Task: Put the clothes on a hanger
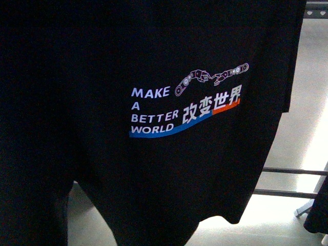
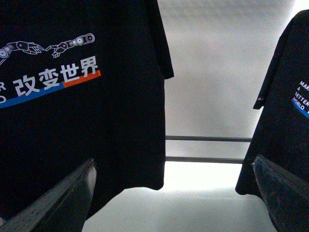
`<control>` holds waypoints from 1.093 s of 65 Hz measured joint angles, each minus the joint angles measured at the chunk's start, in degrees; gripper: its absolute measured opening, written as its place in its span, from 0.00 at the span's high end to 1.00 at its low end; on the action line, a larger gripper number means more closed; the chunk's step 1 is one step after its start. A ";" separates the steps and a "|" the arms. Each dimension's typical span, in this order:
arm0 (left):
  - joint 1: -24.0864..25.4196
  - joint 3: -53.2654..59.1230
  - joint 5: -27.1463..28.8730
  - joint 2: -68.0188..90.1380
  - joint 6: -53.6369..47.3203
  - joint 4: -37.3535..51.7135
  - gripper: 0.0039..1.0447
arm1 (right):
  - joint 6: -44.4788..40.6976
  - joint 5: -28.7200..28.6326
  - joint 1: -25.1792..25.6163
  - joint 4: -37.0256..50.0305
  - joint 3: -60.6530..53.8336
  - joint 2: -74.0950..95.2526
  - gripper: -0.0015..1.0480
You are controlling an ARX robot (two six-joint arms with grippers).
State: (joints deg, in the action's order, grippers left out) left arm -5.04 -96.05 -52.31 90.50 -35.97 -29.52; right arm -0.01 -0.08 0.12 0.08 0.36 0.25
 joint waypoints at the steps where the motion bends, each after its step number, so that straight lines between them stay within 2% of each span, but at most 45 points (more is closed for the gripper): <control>1: 0.00 0.00 0.00 0.00 0.00 0.00 0.96 | 0.00 -0.02 0.00 0.00 0.00 0.00 0.07; 24: 0.00 0.00 0.00 0.04 0.00 0.00 0.96 | 0.28 -1.07 0.24 0.17 0.00 0.11 0.07; 28: 0.00 0.00 0.00 0.04 0.00 0.00 0.96 | 2.14 -12.59 5.01 5.11 0.09 3.34 0.07; 29: 0.00 0.00 0.00 0.04 0.00 0.00 0.96 | 2.62 -18.56 8.31 8.63 0.44 6.05 0.07; 30: 0.02 0.00 0.02 0.04 0.00 0.00 0.96 | 2.78 -21.42 10.03 10.43 0.74 7.61 0.07; 33: -0.02 0.00 0.02 0.04 0.00 0.00 0.96 | 4.07 -36.26 21.42 22.45 4.20 18.88 0.07; 35: -0.17 0.00 -0.02 0.04 0.00 0.00 0.96 | 4.42 -42.38 26.80 28.30 6.88 24.81 0.07; 39: -0.33 0.00 -0.09 0.04 0.00 0.00 0.96 | 4.31 -50.93 33.88 36.48 12.55 34.34 0.07; 44: -0.26 -0.02 -0.13 0.07 0.00 0.00 0.96 | 4.31 -57.99 38.64 42.69 20.04 44.30 0.07; 57: 0.11 -0.02 0.00 0.07 -0.02 0.00 0.96 | 3.87 -66.90 40.37 37.38 39.63 63.23 0.07; 63: -0.15 -0.02 -0.02 0.17 -0.02 0.00 0.96 | 0.52 -68.83 38.80 29.05 49.03 68.02 0.07; 71: -0.26 -0.02 -0.07 0.26 -0.02 0.00 0.96 | -8.46 -67.82 34.01 16.61 62.51 72.85 0.07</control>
State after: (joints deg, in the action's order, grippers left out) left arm -5.30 -96.07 -52.38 90.76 -35.99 -29.52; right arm -8.47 -67.90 34.13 16.69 62.87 73.10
